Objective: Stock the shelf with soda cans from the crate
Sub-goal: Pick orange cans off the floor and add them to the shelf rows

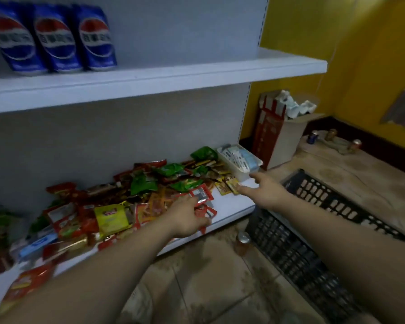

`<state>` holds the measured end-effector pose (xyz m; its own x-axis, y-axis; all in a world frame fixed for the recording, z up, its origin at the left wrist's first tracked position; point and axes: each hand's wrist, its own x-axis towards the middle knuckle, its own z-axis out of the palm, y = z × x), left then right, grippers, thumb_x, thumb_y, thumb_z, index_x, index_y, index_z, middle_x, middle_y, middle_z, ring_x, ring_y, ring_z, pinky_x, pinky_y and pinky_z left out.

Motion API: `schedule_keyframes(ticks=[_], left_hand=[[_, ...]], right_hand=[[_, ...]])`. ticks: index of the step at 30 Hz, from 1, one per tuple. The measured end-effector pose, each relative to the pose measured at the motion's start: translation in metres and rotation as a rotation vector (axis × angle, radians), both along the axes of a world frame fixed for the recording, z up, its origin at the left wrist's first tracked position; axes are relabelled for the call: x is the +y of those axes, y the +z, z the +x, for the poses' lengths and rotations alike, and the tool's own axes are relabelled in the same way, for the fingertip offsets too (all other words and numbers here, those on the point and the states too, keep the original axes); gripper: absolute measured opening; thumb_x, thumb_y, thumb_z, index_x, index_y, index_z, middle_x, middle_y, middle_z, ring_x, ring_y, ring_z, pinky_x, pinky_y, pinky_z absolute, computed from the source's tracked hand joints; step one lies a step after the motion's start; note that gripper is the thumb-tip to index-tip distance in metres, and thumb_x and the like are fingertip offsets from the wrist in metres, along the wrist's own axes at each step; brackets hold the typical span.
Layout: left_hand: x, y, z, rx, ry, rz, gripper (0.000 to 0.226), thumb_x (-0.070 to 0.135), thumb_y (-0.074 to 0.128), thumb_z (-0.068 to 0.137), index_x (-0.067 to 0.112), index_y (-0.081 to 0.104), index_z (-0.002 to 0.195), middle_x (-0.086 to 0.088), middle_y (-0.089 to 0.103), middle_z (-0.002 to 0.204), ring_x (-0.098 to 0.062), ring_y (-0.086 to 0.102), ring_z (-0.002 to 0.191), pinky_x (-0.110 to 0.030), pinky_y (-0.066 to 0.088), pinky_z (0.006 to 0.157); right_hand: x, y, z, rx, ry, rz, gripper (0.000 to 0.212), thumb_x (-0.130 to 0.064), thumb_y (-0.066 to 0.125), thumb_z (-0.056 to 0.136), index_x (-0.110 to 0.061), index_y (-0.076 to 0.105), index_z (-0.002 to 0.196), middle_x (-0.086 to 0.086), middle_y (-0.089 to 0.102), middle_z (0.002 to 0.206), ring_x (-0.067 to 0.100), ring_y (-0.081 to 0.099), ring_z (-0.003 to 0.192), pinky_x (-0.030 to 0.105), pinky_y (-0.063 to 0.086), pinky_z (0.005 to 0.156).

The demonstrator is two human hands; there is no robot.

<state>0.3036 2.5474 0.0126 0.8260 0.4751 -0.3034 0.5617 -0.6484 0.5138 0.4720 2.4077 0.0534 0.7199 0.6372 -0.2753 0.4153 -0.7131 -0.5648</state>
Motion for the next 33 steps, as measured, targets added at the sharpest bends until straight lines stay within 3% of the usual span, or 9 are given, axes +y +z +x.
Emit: schedule_keyframes(ticks=[6, 11, 17, 20, 21, 25, 29, 31, 33], left_hand=[[-0.006, -0.104, 0.081, 0.150, -0.103, -0.153, 0.081, 0.049, 0.064, 0.082, 0.018, 0.029, 0.148, -0.004, 0.028, 0.153, -0.023, 0.034, 0.136, -0.033, 0.034, 0.109], [-0.004, -0.183, 0.142, 0.187, -0.171, -0.287, 0.033, 0.025, 0.070, 0.082, 0.001, 0.065, 0.104, -0.005, 0.063, 0.106, -0.019, 0.060, 0.098, -0.035, 0.050, 0.084], [0.007, -0.269, 0.173, 0.230, -0.262, -0.297, 0.047, 0.021, 0.068, 0.086, 0.009, 0.053, 0.129, 0.007, 0.047, 0.124, -0.014, 0.049, 0.118, -0.013, 0.034, 0.087], [0.017, -0.301, 0.168, 0.280, -0.205, -0.321, 0.068, 0.036, 0.072, 0.080, 0.017, 0.044, 0.138, 0.005, 0.047, 0.136, -0.015, 0.048, 0.122, -0.024, 0.040, 0.098], [0.019, -0.308, 0.165, 0.326, -0.187, -0.307, 0.077, 0.041, 0.072, 0.077, 0.019, 0.038, 0.143, 0.002, 0.045, 0.139, -0.017, 0.047, 0.123, -0.029, 0.042, 0.100], [0.023, -0.313, 0.153, 0.391, -0.159, -0.320, 0.089, 0.051, 0.068, 0.068, 0.025, 0.034, 0.145, 0.002, 0.045, 0.141, -0.017, 0.050, 0.120, -0.034, 0.047, 0.097], [0.018, -0.287, 0.138, 0.371, -0.115, -0.360, 0.086, 0.042, 0.074, 0.074, 0.021, 0.032, 0.147, 0.005, 0.039, 0.144, -0.017, 0.044, 0.126, -0.029, 0.040, 0.103], [0.012, -0.258, 0.131, 0.352, -0.093, -0.385, 0.074, 0.044, 0.074, 0.073, 0.022, 0.044, 0.137, 0.005, 0.044, 0.137, -0.014, 0.048, 0.119, -0.027, 0.042, 0.099], [0.006, -0.220, 0.126, 0.294, -0.097, -0.383, 0.033, 0.033, 0.071, 0.079, 0.023, 0.054, 0.105, 0.011, 0.052, 0.108, -0.007, 0.052, 0.097, -0.019, 0.045, 0.082]], right_hand=[[-0.017, -0.117, 0.071, 0.128, -0.048, -0.197, 0.067, -0.044, 0.061, 0.089, -0.011, 0.039, 0.143, 0.010, 0.047, 0.141, 0.025, 0.048, 0.124, 0.029, 0.039, 0.098], [-0.004, -0.235, 0.114, 0.249, -0.011, -0.321, 0.069, -0.046, 0.062, 0.090, -0.011, 0.036, 0.143, 0.011, 0.045, 0.142, 0.026, 0.051, 0.120, 0.033, 0.044, 0.094], [0.006, -0.364, 0.130, 0.316, -0.043, -0.359, 0.090, -0.063, 0.064, 0.080, -0.023, 0.025, 0.150, 0.012, 0.029, 0.154, 0.031, 0.037, 0.135, 0.035, 0.035, 0.105], [0.007, -0.400, 0.130, 0.148, 0.115, -0.510, 0.091, -0.049, 0.063, 0.087, -0.035, 0.002, 0.153, 0.009, -0.001, 0.161, 0.039, 0.011, 0.144, 0.048, 0.026, 0.112], [0.008, -0.408, 0.129, 0.109, 0.145, -0.522, 0.091, -0.040, 0.065, 0.087, -0.034, 0.001, 0.152, 0.011, 0.000, 0.160, 0.040, 0.012, 0.144, 0.049, 0.028, 0.111], [0.013, -0.412, 0.121, 0.076, 0.079, -0.352, 0.059, -0.030, 0.062, 0.090, -0.019, 0.031, 0.139, 0.014, 0.046, 0.134, 0.032, 0.052, 0.113, 0.036, 0.043, 0.084], [0.003, -0.368, 0.107, 0.242, -0.025, -0.122, 0.062, -0.037, 0.077, 0.075, -0.022, 0.044, 0.125, 0.002, 0.047, 0.116, 0.020, 0.052, 0.099, 0.029, 0.042, 0.075], [0.000, -0.331, 0.095, 0.275, -0.061, -0.013, 0.060, -0.044, 0.080, 0.060, -0.036, 0.047, 0.110, 0.001, 0.051, 0.112, 0.020, 0.056, 0.097, 0.033, 0.049, 0.075], [-0.003, -0.287, 0.083, 0.285, -0.099, 0.127, 0.052, -0.049, 0.076, 0.055, -0.046, 0.047, 0.097, -0.003, 0.054, 0.108, 0.015, 0.058, 0.094, 0.033, 0.051, 0.074]])
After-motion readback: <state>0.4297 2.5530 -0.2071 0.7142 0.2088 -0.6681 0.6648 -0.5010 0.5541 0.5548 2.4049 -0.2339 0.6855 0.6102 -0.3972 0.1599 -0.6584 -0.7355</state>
